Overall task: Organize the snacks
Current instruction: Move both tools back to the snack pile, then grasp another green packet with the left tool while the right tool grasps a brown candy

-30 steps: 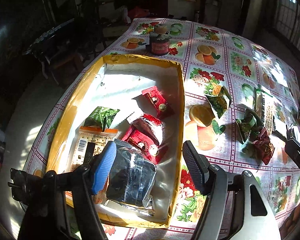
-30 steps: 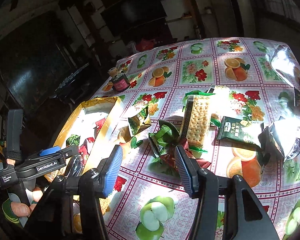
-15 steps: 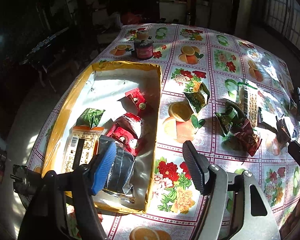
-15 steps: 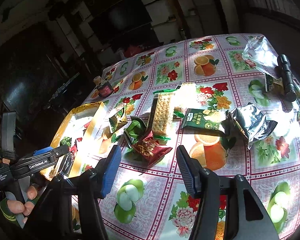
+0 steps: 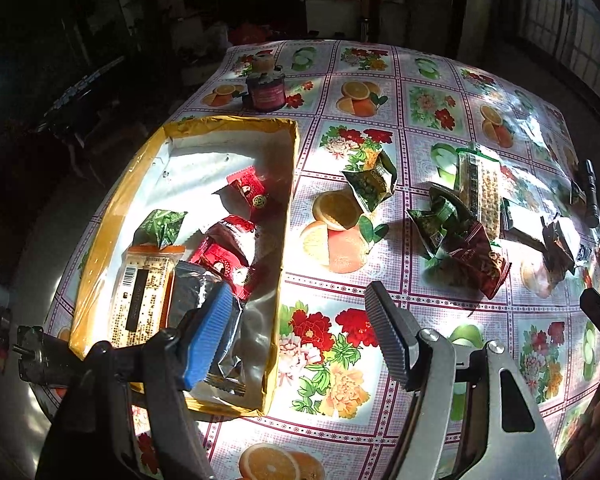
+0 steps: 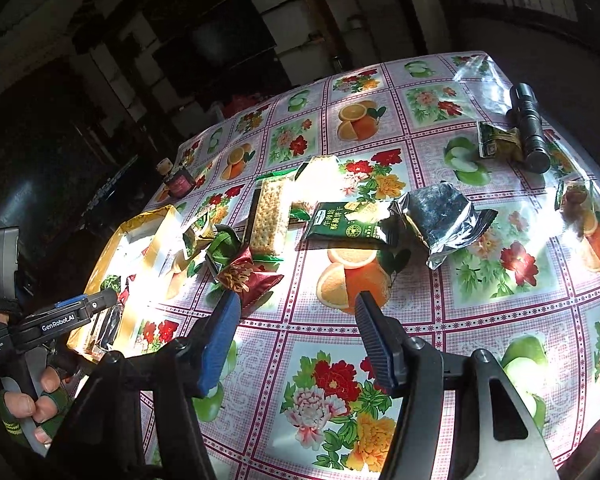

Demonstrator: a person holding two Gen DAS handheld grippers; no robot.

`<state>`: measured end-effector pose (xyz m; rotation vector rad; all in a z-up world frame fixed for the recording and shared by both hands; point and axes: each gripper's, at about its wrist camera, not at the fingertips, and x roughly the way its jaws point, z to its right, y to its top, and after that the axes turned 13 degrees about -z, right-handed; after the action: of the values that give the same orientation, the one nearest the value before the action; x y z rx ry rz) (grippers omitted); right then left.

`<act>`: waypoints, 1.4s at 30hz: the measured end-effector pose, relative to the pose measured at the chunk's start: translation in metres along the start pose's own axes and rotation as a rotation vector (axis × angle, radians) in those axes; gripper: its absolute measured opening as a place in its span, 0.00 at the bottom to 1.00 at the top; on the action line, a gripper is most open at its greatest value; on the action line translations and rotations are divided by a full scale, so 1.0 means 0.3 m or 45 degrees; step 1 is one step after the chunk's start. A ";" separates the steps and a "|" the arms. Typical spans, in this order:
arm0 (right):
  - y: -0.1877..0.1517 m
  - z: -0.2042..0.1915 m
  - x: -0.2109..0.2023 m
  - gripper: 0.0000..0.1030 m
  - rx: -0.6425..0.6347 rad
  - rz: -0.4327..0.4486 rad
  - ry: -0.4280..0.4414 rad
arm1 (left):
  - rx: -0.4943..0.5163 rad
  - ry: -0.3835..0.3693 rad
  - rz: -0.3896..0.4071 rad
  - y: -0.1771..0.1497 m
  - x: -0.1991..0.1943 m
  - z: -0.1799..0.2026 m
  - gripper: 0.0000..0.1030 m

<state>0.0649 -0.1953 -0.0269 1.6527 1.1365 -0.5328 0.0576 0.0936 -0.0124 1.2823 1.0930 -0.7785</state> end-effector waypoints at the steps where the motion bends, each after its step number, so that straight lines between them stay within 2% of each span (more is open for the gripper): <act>1: -0.003 0.007 0.001 0.58 0.005 -0.003 -0.002 | 0.006 -0.007 -0.007 0.000 0.006 0.009 0.68; 7: -0.011 0.018 0.015 0.58 -0.006 -0.032 0.003 | 0.053 -0.035 -0.045 0.002 0.037 0.069 0.68; 12: 0.001 -0.034 0.063 0.58 -0.116 -0.084 0.011 | 0.070 -0.059 -0.078 0.030 0.067 0.084 0.68; 17: 0.044 -0.112 0.143 0.58 -0.280 -0.133 0.002 | 0.132 -0.061 -0.095 0.127 0.108 0.100 0.68; 23: 0.118 -0.195 0.234 0.58 -0.480 -0.178 -0.019 | 0.359 0.000 -0.111 0.274 0.198 0.178 0.68; 27: 0.145 -0.220 0.303 0.58 -0.562 -0.236 -0.041 | 0.471 0.059 -0.160 0.333 0.284 0.221 0.68; 30: 0.153 -0.227 0.344 0.58 -0.599 -0.268 -0.056 | 0.515 0.092 -0.178 0.360 0.331 0.243 0.68; 35: 0.157 -0.233 0.390 0.58 -0.633 -0.291 -0.075 | 0.514 0.051 -0.176 0.415 0.342 0.252 0.68; 37: 0.159 -0.227 0.400 0.55 -0.624 -0.305 -0.081 | 0.506 0.030 -0.167 0.423 0.344 0.254 0.68; 39: 0.158 -0.216 0.399 0.42 -0.616 -0.301 -0.093 | 0.509 -0.004 -0.162 0.423 0.343 0.255 0.61; 42: 0.158 -0.190 0.383 0.35 -0.560 -0.319 -0.057 | 0.510 -0.052 -0.153 0.402 0.336 0.257 0.59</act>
<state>0.1487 -0.0970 -0.0716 1.1243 1.3274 -0.4355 0.2171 0.0497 -0.0693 1.5345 1.0188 -1.1515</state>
